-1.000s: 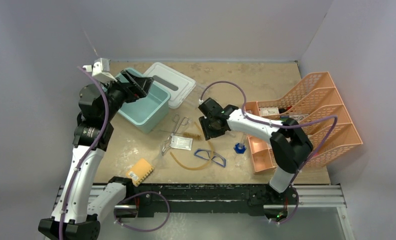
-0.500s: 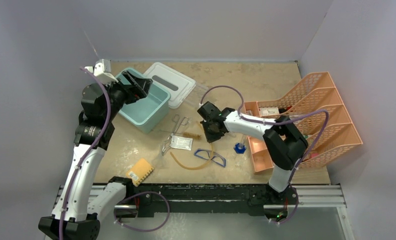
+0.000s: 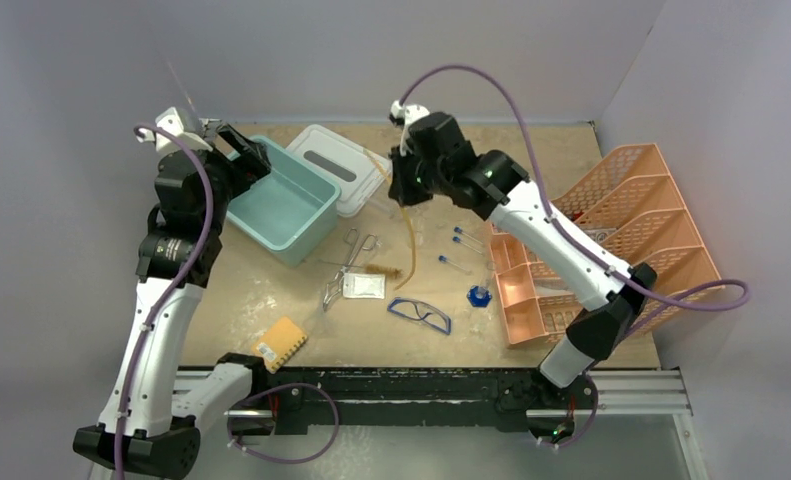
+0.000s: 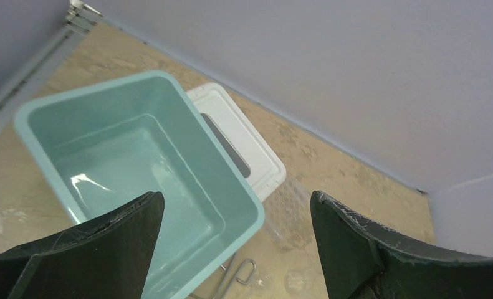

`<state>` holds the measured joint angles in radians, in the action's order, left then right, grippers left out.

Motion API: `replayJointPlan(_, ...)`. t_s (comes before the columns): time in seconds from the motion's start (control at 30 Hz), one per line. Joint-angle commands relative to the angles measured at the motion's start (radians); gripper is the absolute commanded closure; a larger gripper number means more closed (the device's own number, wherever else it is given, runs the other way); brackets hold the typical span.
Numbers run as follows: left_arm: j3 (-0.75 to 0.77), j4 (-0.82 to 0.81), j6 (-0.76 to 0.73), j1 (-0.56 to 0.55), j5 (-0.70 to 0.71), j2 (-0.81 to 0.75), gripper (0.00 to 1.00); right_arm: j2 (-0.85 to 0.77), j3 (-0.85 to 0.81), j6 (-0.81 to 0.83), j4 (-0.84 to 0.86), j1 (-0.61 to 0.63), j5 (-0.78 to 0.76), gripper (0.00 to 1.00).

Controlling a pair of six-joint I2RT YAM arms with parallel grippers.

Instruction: Organize the chemistry lab equipment

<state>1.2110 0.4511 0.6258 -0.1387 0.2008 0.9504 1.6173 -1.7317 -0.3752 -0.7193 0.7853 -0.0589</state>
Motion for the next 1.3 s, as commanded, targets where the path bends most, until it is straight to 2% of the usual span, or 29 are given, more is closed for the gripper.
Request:
replayJointPlan(0.0,0.123,0.039,-0.067,-0.004,0.170,0.018,0.12,0.065,-0.264,0.098,-0.002,0.005,0.008,1.00)
replayJointPlan(0.23,0.235,0.093,-0.046,-0.004,0.313,0.029,0.11,0.263,-0.657,0.149,0.168,0.005,0.039,1.00)
replayJointPlan(0.3,0.258,0.108,-0.035,-0.004,0.351,0.034,0.11,0.296,-0.714,0.154,0.244,0.005,0.038,1.00)
replayJointPlan(0.5,0.277,0.114,0.001,-0.004,0.359,0.044,0.11,0.290,-0.585,0.125,0.663,0.005,0.033,1.00)
replayJointPlan(0.6,0.277,0.122,0.010,-0.004,0.342,0.054,0.12,0.337,-0.563,0.096,0.795,0.005,0.044,1.00)
replayJointPlan(0.87,0.240,0.157,0.048,-0.004,0.295,0.079,0.12,0.480,-0.454,0.085,0.910,0.009,0.158,1.00)
replayJointPlan(1.03,0.188,0.141,0.104,-0.003,0.172,0.120,0.12,0.531,-0.429,0.087,0.899,0.012,0.211,1.00)
replayJointPlan(1.27,0.147,0.035,0.211,0.026,0.010,0.178,0.12,0.535,-0.382,0.113,0.889,0.014,0.262,1.00)
